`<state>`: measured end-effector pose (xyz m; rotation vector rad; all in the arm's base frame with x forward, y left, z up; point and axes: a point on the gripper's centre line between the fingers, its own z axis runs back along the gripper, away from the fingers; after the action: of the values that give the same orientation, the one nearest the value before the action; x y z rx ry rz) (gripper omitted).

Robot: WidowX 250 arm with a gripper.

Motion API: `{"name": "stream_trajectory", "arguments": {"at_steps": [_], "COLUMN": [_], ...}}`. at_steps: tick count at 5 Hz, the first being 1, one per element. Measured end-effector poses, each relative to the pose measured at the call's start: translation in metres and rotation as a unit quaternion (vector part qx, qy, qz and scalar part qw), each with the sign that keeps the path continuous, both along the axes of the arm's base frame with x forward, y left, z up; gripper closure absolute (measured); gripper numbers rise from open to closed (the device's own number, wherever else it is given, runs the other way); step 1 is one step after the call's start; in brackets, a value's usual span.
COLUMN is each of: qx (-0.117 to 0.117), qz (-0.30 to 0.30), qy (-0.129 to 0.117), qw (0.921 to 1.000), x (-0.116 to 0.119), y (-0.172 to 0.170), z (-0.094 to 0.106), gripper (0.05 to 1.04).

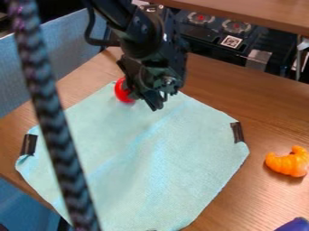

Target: Get the red figure from the top left

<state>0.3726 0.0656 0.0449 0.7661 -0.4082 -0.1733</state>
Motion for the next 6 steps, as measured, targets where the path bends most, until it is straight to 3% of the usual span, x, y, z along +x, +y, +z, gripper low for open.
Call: {"name": "stream_trajectory", "arguments": {"at_steps": [1,3,6], "qx": [-0.003,-0.022,-0.064], "qz": [-0.002,0.0,0.052], "qy": [0.0,0.003,-0.017], "qw": [1.0,0.9998,0.9964], "x": [0.001,0.001,0.029], "y": [-0.001,0.001,0.025], "z": [0.0,0.001,0.036], "gripper": [1.02,1.034,1.034]}}
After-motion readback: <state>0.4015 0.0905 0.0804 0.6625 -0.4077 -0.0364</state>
